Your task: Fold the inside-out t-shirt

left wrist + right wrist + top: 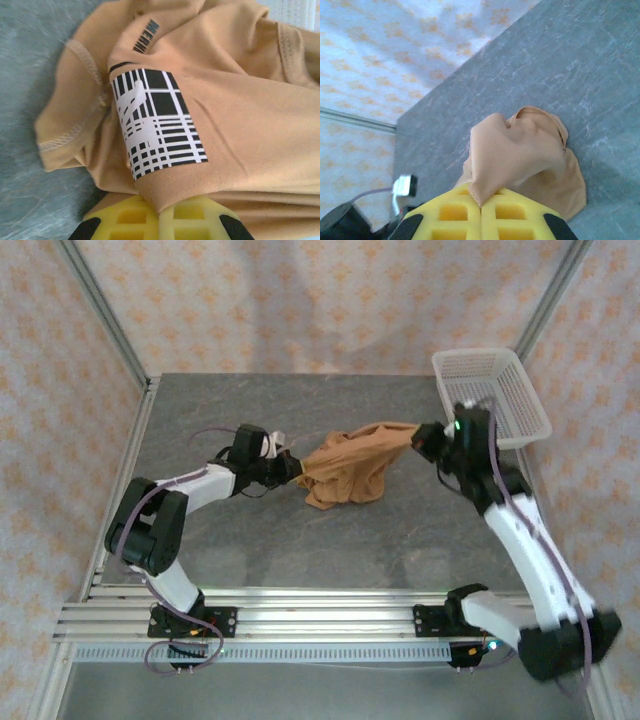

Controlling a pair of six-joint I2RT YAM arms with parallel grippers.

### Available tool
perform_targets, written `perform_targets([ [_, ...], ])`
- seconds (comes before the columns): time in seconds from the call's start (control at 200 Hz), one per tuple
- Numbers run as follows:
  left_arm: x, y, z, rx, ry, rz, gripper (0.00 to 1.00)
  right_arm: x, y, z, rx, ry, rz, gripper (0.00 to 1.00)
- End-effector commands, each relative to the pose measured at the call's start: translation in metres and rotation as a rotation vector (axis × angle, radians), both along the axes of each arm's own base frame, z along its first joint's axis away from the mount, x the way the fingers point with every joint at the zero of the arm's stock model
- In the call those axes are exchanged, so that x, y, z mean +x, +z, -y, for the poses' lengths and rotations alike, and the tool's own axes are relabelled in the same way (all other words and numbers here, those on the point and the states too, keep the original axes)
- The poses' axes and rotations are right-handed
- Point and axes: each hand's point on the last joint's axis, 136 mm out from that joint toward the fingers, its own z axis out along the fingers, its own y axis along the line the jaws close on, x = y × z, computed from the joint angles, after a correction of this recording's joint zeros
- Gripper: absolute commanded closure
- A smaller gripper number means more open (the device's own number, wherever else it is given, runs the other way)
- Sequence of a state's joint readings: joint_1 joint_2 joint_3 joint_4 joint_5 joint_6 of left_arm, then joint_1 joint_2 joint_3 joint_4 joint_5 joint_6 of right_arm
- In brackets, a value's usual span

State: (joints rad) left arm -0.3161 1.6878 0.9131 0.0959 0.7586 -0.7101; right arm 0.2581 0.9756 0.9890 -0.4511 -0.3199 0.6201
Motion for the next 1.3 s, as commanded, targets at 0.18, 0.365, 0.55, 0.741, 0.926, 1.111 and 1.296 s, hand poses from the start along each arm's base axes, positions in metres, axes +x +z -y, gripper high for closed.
perform_targets([
  [0.18, -0.016, -0.009, 0.04, 0.045, -0.063, 0.003, 1.0, -0.055, -0.18, 0.009, 0.127, -0.116, -0.321, 0.6],
  [0.365, -0.02, 0.0, 0.056, 0.076, -0.104, 0.023, 1.0, -0.051, -0.145, 0.01, -0.048, -0.069, -0.285, 0.55],
  [0.55, -0.021, 0.009, 0.059, 0.073, -0.114, 0.041, 1.0, -0.025, -0.144, -0.032, -0.104, 0.103, -0.295, 0.51],
  [0.741, -0.03, 0.009, 0.057, 0.095, -0.135, 0.039, 1.0, 0.035, -0.155, -0.064, -0.195, 0.205, -0.339, 0.51],
  [0.926, -0.034, 0.004, 0.053, 0.107, -0.138, 0.031, 1.0, 0.068, -0.159, -0.108, -0.164, 0.313, -0.335, 0.52],
  [1.111, -0.035, 0.002, 0.053, 0.105, -0.137, 0.024, 1.0, 0.089, -0.182, -0.125, -0.149, 0.318, -0.37, 0.51],
  [1.296, -0.036, 0.005, 0.053, 0.106, -0.143, 0.026, 1.0, 0.111, -0.199, -0.132, -0.179, 0.325, -0.388, 0.58],
])
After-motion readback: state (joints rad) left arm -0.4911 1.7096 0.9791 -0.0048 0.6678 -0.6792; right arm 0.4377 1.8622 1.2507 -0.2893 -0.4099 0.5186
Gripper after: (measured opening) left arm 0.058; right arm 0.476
